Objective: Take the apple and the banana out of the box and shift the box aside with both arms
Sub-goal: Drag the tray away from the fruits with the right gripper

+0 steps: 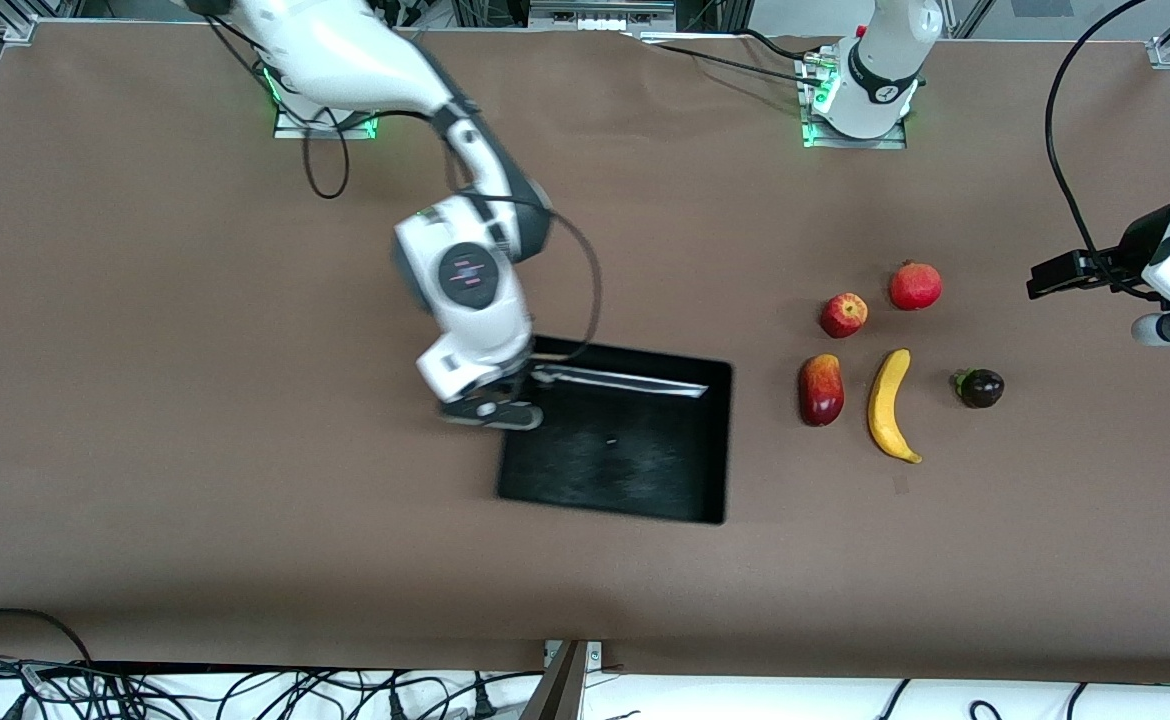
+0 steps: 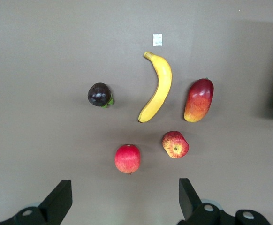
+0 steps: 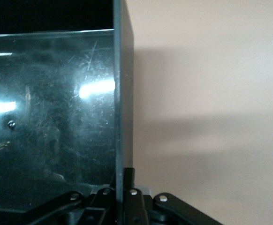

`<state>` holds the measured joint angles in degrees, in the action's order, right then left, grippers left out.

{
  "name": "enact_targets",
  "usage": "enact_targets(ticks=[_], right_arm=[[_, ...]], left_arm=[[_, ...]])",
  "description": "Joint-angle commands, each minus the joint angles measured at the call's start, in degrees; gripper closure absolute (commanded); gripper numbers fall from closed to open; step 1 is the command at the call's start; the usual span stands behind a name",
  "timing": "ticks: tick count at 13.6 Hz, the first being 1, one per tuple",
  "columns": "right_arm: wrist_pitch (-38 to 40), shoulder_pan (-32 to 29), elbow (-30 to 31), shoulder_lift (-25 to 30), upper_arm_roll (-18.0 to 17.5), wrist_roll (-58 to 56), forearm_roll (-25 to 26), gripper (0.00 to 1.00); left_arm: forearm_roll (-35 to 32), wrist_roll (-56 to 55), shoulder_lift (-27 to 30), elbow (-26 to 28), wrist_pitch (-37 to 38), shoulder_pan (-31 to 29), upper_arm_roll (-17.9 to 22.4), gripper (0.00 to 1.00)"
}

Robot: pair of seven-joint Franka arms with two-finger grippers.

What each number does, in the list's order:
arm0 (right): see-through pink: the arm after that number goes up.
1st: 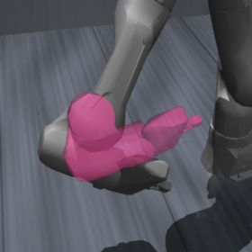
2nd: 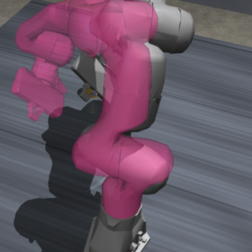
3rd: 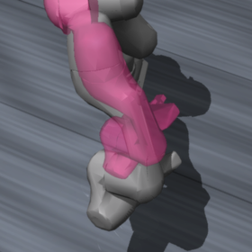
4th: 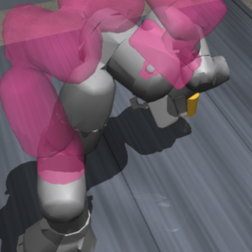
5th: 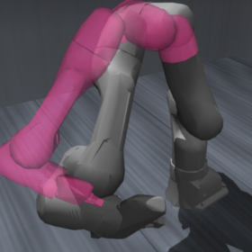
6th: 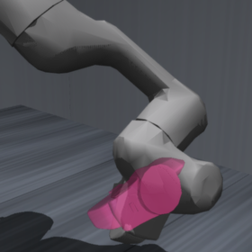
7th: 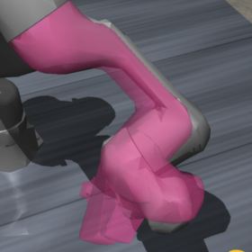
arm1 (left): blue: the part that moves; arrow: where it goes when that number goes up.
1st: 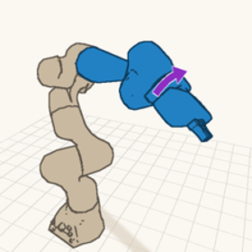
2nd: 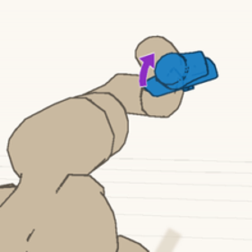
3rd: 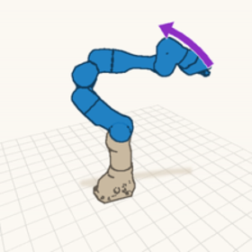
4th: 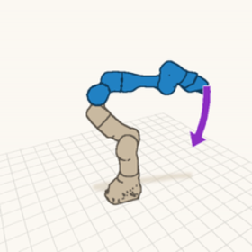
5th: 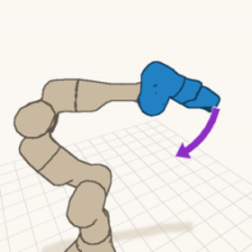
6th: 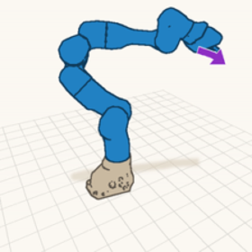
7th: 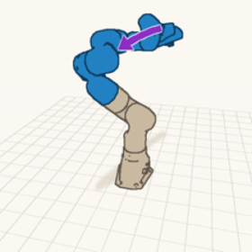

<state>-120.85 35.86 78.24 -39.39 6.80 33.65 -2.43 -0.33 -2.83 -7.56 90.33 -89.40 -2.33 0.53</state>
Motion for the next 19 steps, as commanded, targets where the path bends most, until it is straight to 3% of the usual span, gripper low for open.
enact_targets(ticks=[1,4,9,13,17,18,19], right_arm=[[5.61,-7.8,2.26,5.98,-1.17,-12.43,-0.56,1.0],[6.77,-15.62,8.13,10.55,-1.17,-23.95,-1.17,1.0],[4.58,-24.07,23.06,18.2,-1.08,-32.06,-1.27,1.0],[-8.84,-26.55,38.62,22.34,1.37,-35.66,-1.27,1.0],[-16.6,-26.55,45.06,21.9,1.64,-35.94,-1.62,1.0],[-16.35,-26.55,45.07,21.99,1.64,-35.94,-1.62,0.8],[-16.26,-26.55,44.89,21.99,1.55,-35.94,-1.62,0.19]], left_arm=[[1.04,0.54,0.18,0.02,-0.34,-0.04,-0.18,0.0],[1.12,0.54,-0.26,0.2,-2.09,0.31,-0.36,0.0],[1.04,1.25,-0.88,0.02,-2.36,0.58,-0.45,0.0],[1.47,1.33,-0.96,-0.06,-1.57,0.23,-1.94,0.0],[0.6,1.25,-1.84,-0.06,-4.11,1.1,-2.03,0.0],[0.6,1.25,-2.1,-0.06,-4.38,1.19,-2.03,0.0],[0.68,1.25,-2.19,-0.06,-4.38,1.19,-2.03,0.0]])
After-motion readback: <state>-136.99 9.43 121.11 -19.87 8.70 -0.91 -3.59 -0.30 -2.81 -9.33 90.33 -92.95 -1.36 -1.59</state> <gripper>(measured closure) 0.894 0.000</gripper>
